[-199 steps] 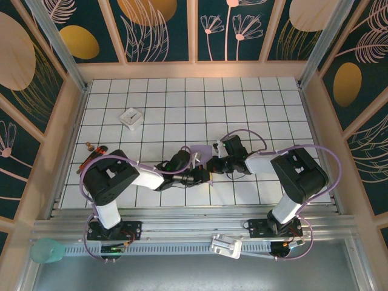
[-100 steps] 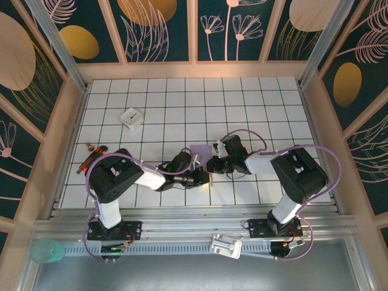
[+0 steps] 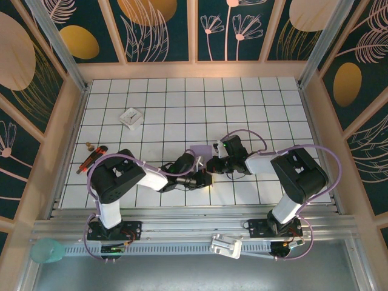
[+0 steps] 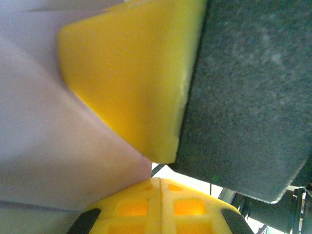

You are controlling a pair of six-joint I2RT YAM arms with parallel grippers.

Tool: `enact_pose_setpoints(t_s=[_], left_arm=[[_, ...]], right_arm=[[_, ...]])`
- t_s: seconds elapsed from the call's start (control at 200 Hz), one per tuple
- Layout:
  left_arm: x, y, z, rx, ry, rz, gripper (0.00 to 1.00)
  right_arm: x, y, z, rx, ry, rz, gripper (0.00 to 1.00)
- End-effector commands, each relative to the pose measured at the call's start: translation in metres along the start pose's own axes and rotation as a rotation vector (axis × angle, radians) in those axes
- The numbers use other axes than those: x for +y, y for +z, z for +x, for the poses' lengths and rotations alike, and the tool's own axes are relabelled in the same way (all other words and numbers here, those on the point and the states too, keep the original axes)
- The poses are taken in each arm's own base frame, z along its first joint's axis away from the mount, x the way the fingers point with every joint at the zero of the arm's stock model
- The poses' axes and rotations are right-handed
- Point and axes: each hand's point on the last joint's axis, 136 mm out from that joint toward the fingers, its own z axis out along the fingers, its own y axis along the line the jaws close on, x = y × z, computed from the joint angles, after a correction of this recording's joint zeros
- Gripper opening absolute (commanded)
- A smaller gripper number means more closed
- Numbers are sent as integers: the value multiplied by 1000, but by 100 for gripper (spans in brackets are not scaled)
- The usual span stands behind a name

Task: Fold a paper plane with a square sheet of paper (pick it up from the middle)
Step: Third fold the triangle at the center of the table.

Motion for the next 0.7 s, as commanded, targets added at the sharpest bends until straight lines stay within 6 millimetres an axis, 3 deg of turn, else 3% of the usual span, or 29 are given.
enact_pose_setpoints(t_s=[0.0, 0.21, 0.33, 0.57, 0.696], left_arm=[[28, 10, 26, 85, -4, -109, 0], [42, 13, 30, 100, 49, -246, 0], [38, 20, 35, 127, 66, -242, 0], [18, 27, 49, 188, 120, -183, 0], [-7, 21, 44, 164, 156, -104, 0]], right_arm=[[-39, 3, 37, 88, 71, 150, 0], [-40, 2, 38, 86, 74, 153, 0], [-40, 1, 37, 84, 73, 155, 0], [-42, 1, 38, 86, 75, 163, 0], [-42, 1, 38, 84, 75, 165, 0]])
